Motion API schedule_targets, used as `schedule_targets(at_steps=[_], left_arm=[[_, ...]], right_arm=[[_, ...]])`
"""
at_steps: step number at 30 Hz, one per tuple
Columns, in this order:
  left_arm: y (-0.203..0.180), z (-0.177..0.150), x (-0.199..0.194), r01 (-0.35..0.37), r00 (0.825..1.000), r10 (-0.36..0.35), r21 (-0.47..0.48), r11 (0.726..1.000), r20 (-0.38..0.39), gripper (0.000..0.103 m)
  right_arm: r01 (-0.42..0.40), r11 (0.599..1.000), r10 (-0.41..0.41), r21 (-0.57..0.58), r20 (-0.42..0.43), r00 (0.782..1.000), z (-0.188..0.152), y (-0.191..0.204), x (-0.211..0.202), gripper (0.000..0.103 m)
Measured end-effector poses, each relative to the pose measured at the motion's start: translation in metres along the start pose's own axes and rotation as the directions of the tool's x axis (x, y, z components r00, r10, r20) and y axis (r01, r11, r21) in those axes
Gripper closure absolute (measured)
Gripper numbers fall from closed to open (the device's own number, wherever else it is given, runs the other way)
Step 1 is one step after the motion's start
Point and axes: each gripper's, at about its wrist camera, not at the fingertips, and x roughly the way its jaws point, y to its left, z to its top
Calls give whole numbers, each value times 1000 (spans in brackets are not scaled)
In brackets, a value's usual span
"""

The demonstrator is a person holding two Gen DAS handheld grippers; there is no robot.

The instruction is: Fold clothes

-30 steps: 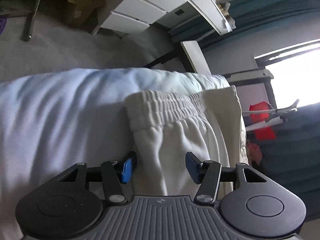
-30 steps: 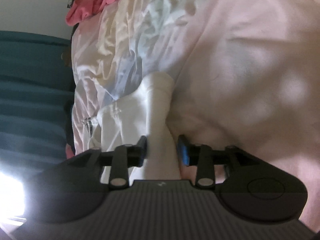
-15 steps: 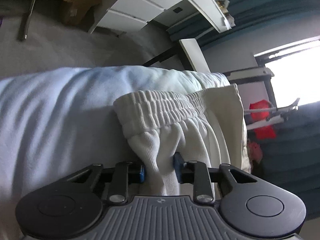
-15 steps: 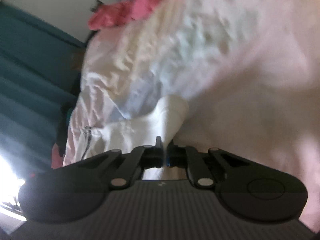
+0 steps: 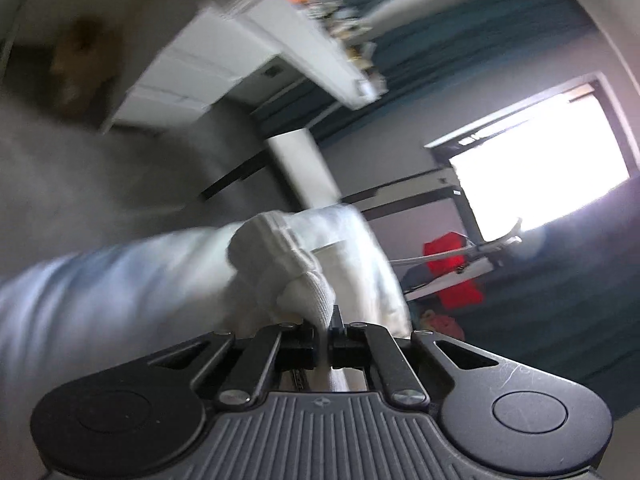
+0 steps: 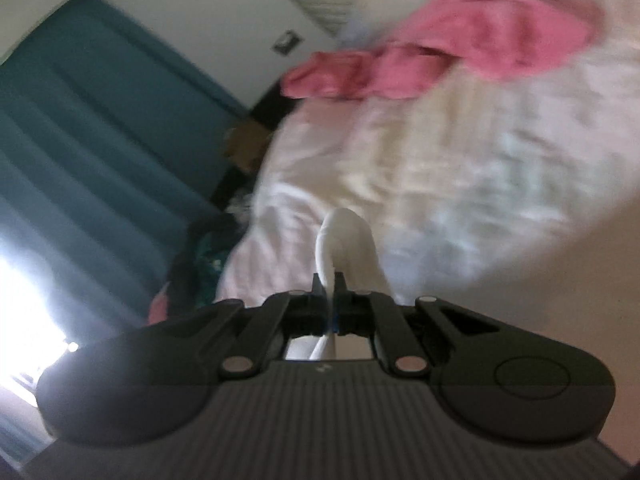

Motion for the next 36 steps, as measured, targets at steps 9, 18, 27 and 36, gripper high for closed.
schedule_targets(at_steps=[9,18,27,36], left_arm=[[-123,18,189,-101,994,96,108,989,48,99],[-134,3,362,-296,949,313,234,926,-41,98],[-128,-3,333,-173,973,211,312,934,-92,75],[-79,-28,177,-45,988,85,290,956,-126,36]], right_arm=[[144,948,-111,-284,128,986,-39,148,165,97],[279,858,-297,-431,28,955,-110,149,316,97],[125,901,-176,-415,-87,981,-95,141,282,76],[-170,963,122,-209,-227,966,-85,87,139,38]])
